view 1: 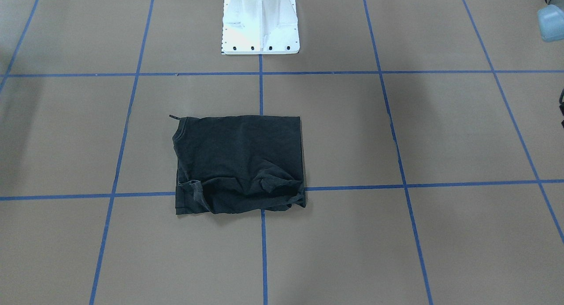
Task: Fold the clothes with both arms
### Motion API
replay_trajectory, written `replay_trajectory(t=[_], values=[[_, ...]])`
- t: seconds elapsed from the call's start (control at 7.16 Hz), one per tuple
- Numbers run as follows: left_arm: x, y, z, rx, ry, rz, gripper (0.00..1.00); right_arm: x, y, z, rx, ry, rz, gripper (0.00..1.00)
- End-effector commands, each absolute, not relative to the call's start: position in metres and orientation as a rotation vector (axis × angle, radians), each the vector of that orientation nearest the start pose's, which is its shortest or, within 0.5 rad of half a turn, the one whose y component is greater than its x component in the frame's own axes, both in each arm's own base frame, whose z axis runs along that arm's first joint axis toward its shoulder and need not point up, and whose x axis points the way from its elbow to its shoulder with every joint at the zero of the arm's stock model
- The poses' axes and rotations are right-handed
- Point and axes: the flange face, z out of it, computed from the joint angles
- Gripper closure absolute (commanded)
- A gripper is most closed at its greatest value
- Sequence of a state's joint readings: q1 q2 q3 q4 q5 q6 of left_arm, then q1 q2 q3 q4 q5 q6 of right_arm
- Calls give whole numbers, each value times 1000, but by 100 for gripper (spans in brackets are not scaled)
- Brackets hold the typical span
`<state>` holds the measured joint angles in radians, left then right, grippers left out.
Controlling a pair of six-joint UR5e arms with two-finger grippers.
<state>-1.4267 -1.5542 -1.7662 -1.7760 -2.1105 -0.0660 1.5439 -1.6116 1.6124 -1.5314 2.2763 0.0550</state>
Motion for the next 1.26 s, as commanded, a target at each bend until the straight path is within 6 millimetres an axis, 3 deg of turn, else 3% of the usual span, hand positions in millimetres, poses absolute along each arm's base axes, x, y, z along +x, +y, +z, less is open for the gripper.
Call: replay_trajectory(t=[0.0, 0.14, 0.28, 1.12], values=[[-52, -466, 604, 274, 660, 192, 0, 72, -453, 670, -7, -752, 75, 0], [-56, -446, 612, 254, 711, 174, 0, 72, -454, 652, 20, -749, 66, 0], [-56, -445, 610, 260, 710, 177, 0, 73, -453, 644, 35, -742, 60, 0], [-55, -444, 612, 264, 707, 191, 0, 72, -438, 646, 35, -692, 50, 0]])
